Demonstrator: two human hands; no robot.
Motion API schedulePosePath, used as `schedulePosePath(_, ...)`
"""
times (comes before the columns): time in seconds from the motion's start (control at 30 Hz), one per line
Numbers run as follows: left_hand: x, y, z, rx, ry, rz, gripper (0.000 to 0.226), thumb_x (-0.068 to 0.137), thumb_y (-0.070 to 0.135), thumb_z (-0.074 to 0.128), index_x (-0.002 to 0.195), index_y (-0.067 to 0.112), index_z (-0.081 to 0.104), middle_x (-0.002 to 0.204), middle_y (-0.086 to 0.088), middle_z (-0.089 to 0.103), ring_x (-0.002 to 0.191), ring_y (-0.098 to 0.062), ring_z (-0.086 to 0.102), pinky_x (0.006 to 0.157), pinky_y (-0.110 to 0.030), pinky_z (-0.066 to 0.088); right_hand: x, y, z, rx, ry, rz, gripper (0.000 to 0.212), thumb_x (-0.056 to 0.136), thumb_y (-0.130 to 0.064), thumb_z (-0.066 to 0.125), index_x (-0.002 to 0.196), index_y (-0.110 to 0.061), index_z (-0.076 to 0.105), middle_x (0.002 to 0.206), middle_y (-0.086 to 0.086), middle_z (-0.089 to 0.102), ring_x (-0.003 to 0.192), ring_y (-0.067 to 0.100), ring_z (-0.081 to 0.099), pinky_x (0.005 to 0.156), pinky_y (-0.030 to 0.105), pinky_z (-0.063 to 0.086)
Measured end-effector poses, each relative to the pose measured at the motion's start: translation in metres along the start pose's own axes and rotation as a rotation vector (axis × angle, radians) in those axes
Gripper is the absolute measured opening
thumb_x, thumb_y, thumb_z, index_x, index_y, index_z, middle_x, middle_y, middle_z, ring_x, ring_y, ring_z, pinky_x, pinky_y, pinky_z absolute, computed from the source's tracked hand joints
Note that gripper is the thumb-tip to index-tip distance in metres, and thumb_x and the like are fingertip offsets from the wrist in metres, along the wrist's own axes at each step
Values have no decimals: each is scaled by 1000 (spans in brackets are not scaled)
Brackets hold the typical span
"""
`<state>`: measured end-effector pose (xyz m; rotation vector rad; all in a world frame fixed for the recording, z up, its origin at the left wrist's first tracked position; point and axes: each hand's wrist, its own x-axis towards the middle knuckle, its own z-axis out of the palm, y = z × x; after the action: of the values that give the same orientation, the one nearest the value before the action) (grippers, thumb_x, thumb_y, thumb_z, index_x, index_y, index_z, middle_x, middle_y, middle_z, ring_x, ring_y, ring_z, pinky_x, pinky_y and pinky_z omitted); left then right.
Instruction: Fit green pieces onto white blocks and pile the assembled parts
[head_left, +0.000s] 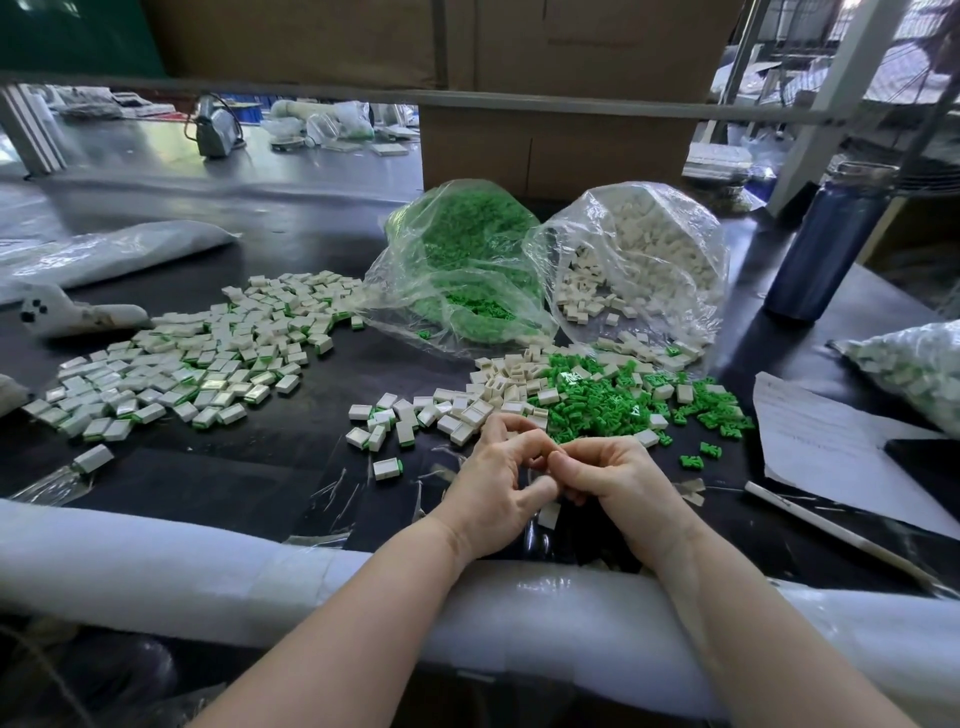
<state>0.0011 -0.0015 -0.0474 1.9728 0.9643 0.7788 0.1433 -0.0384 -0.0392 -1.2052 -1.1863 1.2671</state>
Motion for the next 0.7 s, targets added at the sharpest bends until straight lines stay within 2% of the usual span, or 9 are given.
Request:
schedulePosePath(0.23,-1,4,-2,-43,10,-4,29,83,5,57,76,32,53,113,-1,35,102,-10,44,95,-26,43,0,0,0,0,-19,-8,26,72,-27,64,83,-5,74,66,8,62,59,10,53,57,18,44)
schedulePosePath(0.4,-1,4,-1,-30,-2,-1,22,82,5,58,79,26,56,112,2,35,102,-13,47,94,-26,45,1,1,-1,-25,7,-10,14,84,-9,61,82,-1,73,70,16,59,57,11,50,55,18,41)
schedulePosePath(0.7,-1,3,-1,0,-19,-1,21,82,7,59,82,28,57,109,9,33,104,-12,46,96,-25,42,-1,-2,3,13,34,8,15,84,-2,61,75,-2,73,62,11,56,49,6,47,50,15,39)
